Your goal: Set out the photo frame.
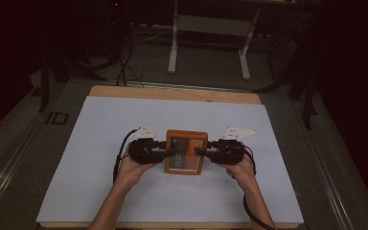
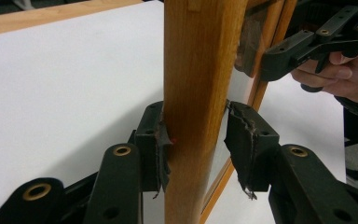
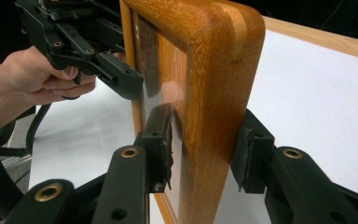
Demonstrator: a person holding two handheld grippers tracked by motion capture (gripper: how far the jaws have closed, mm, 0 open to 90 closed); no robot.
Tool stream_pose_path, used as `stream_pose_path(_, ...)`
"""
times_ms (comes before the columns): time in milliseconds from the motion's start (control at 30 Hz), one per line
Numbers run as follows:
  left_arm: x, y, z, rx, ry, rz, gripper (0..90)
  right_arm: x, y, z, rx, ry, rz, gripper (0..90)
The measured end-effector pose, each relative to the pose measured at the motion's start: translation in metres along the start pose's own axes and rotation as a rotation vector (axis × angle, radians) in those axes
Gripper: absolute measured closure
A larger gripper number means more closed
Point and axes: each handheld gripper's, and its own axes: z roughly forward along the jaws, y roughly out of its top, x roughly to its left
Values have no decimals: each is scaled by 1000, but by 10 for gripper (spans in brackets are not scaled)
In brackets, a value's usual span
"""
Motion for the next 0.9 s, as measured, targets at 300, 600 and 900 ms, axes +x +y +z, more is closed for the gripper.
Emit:
stream_pose_path(300,10,-6,-3,-1,12,-35,590,-4,1,15,13,2,25,613)
stream_pose_path(600,14,-9,0,8,12,-48,592,-7,0,20,32,-1,34,608)
stream_pose_path(900,16,-10,2,0,15,-64,592,-11,-2,22,20,7,49,608)
